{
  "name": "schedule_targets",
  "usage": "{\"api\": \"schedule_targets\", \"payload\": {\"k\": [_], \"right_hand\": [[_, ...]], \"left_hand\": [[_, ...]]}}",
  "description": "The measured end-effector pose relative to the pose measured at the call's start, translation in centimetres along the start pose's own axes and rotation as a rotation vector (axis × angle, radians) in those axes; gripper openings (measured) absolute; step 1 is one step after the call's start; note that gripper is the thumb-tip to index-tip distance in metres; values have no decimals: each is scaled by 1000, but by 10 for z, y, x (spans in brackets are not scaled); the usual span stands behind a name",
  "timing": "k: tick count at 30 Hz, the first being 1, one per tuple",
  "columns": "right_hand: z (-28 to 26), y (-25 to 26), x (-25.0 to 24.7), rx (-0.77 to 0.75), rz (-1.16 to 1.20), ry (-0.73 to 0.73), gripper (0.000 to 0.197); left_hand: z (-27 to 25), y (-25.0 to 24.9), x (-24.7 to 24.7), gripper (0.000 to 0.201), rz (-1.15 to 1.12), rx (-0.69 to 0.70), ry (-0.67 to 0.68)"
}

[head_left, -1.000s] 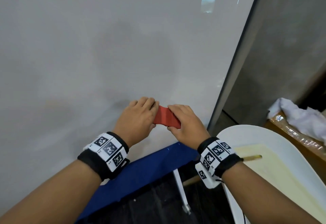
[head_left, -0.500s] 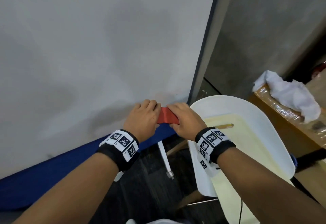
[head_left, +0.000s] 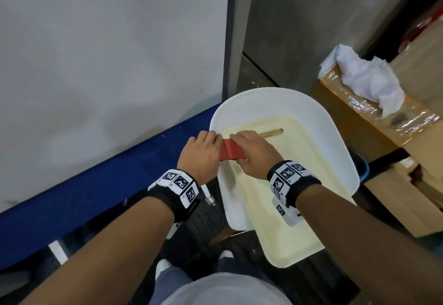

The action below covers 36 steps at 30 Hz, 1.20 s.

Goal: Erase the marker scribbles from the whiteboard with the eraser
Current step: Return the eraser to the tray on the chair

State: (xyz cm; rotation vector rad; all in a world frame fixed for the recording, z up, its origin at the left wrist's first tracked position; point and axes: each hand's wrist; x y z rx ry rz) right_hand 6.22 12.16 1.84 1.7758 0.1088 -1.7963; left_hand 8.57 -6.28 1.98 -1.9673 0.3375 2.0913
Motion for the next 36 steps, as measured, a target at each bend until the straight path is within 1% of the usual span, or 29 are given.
{"api": "schedule_targets", "payload": {"k": [3, 8, 11, 14, 16, 22, 29, 32, 34, 36], "right_hand": [[-10, -23, 4, 30, -1, 27, 58], [-20, -62, 10, 99, 4, 66, 58], [-20, -86, 15, 130, 4, 88, 58], [-18, -105, 22, 156, -12, 108, 60], [-16, -117, 27, 163, -16, 118, 60], [-18, -146, 37, 194, -2, 115, 62], [-19, -150, 41, 241, 14, 136, 68], [-21, -151, 44, 228, 30, 117, 67], [-21, -150, 42, 214, 37, 115, 67], [-19, -146, 35, 230, 52, 109, 69]], "left_hand": [[10, -20, 15, 56, -30, 3, 31], [32, -53, 39, 62, -79, 26, 117], [49, -72, 54, 58, -125, 11, 174], [63, -87, 65, 52, -164, -22, 195], [70, -97, 72, 53, -195, -46, 207], [85, -116, 87, 53, -244, -68, 170], [88, -119, 97, 49, -276, -66, 133], [88, -117, 103, 46, -253, -44, 99], [87, -115, 106, 49, -256, -34, 89], [88, -114, 112, 59, -257, -49, 62]]}}
Point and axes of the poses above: each hand's wrist, its own z-axis towards the middle knuckle, its own x-axis out of the palm, y = z × x, and after that the axes turned 10 degrees about -y, right-handed
